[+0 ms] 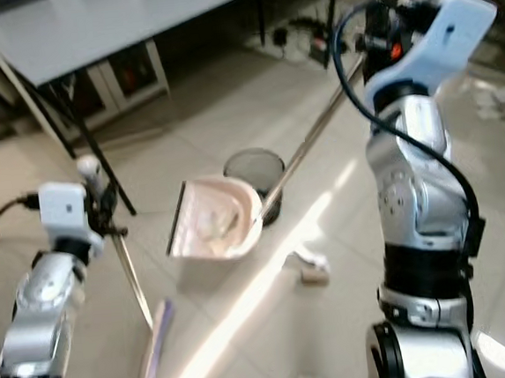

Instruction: Sweep floor

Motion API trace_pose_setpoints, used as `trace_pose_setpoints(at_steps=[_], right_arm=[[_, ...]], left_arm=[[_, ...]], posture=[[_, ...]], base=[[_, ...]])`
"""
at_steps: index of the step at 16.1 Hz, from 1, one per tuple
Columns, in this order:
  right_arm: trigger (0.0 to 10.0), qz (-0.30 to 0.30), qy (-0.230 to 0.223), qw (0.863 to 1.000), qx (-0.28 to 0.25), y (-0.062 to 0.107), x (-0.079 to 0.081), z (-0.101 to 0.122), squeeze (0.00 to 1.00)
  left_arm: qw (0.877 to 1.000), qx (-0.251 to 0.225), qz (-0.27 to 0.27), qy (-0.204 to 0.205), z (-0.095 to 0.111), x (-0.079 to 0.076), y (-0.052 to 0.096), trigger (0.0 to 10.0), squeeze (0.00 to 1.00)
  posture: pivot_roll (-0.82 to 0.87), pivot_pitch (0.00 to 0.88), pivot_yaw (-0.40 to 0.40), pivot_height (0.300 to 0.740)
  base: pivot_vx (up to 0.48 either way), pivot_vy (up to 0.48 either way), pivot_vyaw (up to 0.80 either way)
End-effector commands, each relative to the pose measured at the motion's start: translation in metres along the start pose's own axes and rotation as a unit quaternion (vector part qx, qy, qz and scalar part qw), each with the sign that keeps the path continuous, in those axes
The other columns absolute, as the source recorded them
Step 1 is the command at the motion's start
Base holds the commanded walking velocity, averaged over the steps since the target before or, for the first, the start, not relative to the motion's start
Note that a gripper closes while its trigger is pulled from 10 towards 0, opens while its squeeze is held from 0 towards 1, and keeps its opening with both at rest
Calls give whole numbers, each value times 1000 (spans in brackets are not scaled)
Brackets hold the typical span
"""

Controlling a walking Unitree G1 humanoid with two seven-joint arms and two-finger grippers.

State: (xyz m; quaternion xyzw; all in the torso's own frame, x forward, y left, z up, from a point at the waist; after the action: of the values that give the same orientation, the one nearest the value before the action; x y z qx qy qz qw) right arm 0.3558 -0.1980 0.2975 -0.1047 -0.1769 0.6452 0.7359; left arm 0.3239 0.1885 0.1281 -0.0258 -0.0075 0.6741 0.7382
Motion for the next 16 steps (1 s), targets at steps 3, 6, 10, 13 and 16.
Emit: trace_pose_setpoints(at_steps=[3, 6, 10, 13, 16], right_arm=[[10000, -18, -6, 999, -49, -2, -7, 23, 0], [10000, -25, -9, 998, -51, 1, -11, 23, 0], [10000, -55, -1, 997, -60, 1, -20, 25, 0], [10000, -48, 4, 997, -59, 2, -20, 23, 0], [10000, -49, -3, 997, -57, 2, -19, 20, 0]], left_arm=[[1000, -19, -2, -12, 9, 0, -1, 10000, 0], [1000, -19, -4, -14, 9, 0, -2, 10000, 0], [1000, -15, -6, -15, 6, -1, -1, 10000, 0], [1000, -15, -6, -10, 5, -2, -1, 10000, 0], [1000, -14, -5, -8, 3, -3, -2, 10000, 0]], posture=[[7, 38, 39, 740], [6, 43, 47, 740], [6, 37, 44, 740], [-1, 32, 45, 740], [-3, 28, 53, 740]], base=[[393, 0, 0], [398, 0, 0], [398, 0, 0], [395, 0, 0], [400, 0, -735]])
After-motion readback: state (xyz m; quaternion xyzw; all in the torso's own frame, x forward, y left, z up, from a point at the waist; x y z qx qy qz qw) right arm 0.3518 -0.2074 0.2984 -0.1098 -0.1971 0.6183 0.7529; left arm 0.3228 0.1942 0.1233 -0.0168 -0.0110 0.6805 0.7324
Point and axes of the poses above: a point about 5 cm out from each wrist's last joint towards the gripper, its own y axis pointing back from the gripper into the wrist, its own z axis along the axis of the wrist's last joint, x = y × z, the point moved 3 cm from there along -y, pointing out of the wrist towards the gripper, and after that the axes turned 10 degrees about y, right-handed, at the moved point
